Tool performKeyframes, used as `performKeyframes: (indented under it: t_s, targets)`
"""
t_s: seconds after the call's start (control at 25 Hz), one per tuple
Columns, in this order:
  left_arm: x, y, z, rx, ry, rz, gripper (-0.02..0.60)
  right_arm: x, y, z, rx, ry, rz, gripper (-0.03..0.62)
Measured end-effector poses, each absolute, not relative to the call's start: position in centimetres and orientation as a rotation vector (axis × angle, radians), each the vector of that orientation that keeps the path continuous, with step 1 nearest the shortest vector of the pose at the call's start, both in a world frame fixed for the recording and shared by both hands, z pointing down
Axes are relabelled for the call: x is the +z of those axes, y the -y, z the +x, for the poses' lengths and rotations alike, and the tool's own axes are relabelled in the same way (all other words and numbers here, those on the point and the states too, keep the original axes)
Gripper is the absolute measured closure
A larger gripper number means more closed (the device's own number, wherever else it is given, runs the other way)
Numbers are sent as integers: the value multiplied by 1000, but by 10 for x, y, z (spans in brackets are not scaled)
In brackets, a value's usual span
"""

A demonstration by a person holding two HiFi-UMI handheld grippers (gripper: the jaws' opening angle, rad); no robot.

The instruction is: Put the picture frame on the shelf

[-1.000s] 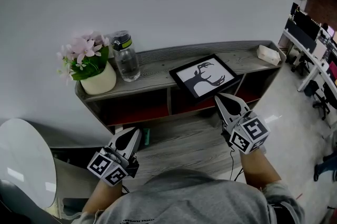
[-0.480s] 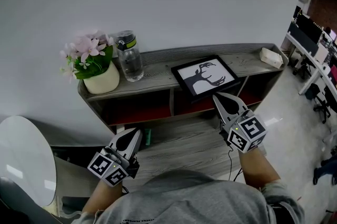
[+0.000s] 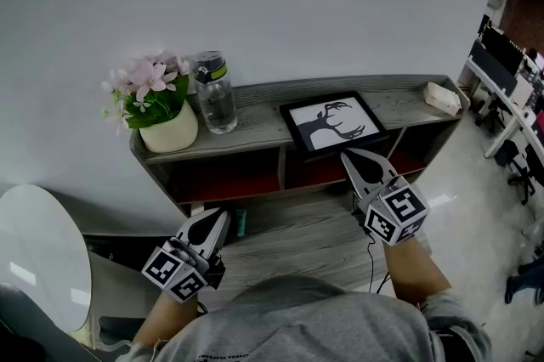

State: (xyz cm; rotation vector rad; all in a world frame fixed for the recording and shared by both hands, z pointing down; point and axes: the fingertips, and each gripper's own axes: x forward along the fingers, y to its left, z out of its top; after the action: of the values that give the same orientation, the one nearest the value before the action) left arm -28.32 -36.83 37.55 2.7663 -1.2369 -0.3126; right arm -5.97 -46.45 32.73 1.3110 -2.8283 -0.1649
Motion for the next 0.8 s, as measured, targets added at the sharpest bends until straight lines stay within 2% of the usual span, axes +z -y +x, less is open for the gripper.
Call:
performKeyframes:
  t_s: [0.8]
  targets:
    - [374,375,-289,-319,1253,2759,554,323,478,-74,-158,2827,1272,597]
